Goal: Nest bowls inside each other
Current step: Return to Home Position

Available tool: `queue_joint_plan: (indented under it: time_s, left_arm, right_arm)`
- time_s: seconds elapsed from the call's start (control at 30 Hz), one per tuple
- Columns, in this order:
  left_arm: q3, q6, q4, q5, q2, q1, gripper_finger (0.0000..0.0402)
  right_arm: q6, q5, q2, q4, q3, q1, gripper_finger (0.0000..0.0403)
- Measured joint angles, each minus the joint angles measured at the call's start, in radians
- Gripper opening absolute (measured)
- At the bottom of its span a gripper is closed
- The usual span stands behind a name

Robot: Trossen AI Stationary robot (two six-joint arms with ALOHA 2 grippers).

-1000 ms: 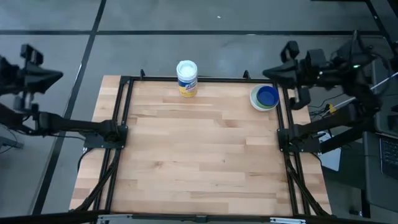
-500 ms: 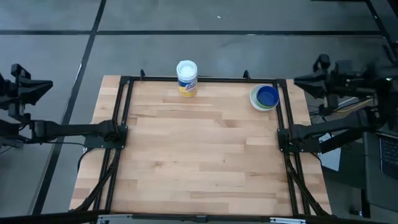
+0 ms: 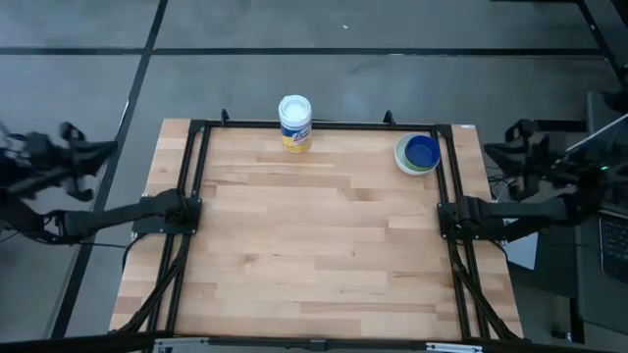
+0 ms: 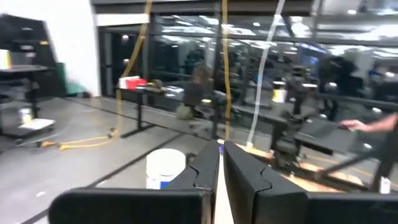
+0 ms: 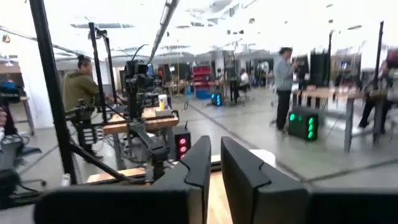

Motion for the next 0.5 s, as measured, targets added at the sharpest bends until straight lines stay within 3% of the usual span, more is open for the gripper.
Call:
queue_joint_plan:
  time_s: [0.2,0.3,0.5]
  left_arm:
    - [-0.352,0.046,0.259,0.115,-0.137,0.001,0.0017]
    - [-0.513,0.077,0.435,0.165,-0.199,0.001,0.0017]
    - [-0.782,0.082,0.690,0.242,-0.265,0.006,0.0017]
  right_arm:
    - [-0.074,-0.030,-0.130,0.176,-0.226,0.000,0.0067]
    - [-0.106,-0.070,-0.154,0.255,-0.306,0.000,0.0080]
    - [-0.109,-0.051,-0.152,0.391,-0.467,0.000,0.0098]
